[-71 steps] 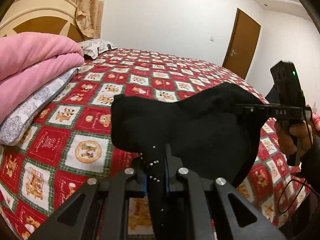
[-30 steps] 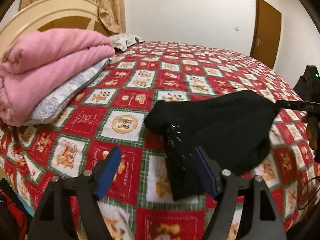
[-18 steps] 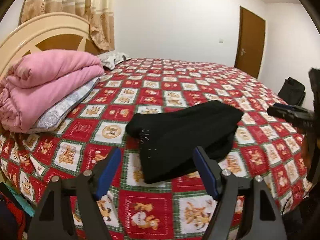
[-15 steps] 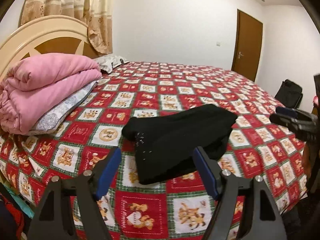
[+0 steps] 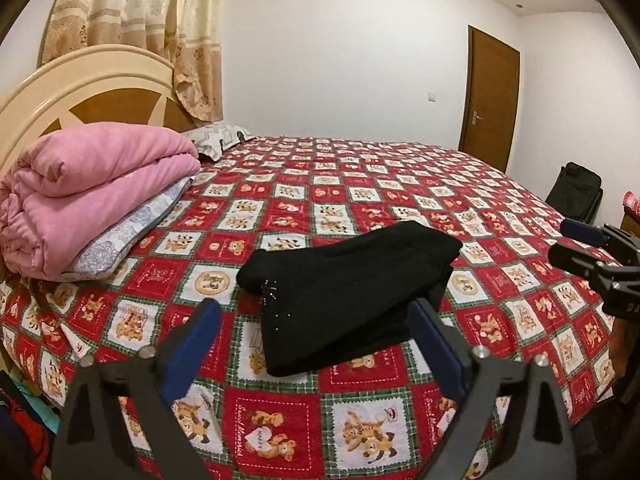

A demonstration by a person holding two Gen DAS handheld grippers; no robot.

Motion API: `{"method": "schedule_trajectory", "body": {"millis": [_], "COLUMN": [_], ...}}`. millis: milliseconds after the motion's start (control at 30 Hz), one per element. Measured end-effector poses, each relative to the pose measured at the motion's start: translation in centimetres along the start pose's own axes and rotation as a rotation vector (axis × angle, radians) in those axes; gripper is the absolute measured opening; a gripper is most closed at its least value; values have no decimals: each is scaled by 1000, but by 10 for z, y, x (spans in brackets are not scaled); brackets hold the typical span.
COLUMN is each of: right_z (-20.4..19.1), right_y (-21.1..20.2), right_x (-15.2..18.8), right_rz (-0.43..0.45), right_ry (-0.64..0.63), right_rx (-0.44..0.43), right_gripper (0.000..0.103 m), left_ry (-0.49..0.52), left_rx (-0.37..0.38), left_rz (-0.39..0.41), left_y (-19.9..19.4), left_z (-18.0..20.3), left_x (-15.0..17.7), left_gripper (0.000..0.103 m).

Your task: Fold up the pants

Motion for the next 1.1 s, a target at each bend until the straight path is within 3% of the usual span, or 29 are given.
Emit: {"method": "schedule_trajectory", "body": {"millis": [1100], "right_z": [-25], "right_y": [-10], "right_x": [8], "right_rz": [15], "right_ry": [-85], "right_rx": [-25], "right_gripper": [72], "left_ry": [39], "left_rx": [-35], "left_rz": [5], "left_y": [0], "left_z": [8], "left_x": [0], "left_gripper": [103]}}
Point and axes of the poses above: each gripper's, at about its wrist camera, not at the fingertips, and y roughly the way its jaws point, z to its right, x to its underside, the point moved 3 cm from there along y, roughly the way its jaws point, and after that the axes turned 12 degrees about y, right-handed, at the moved point
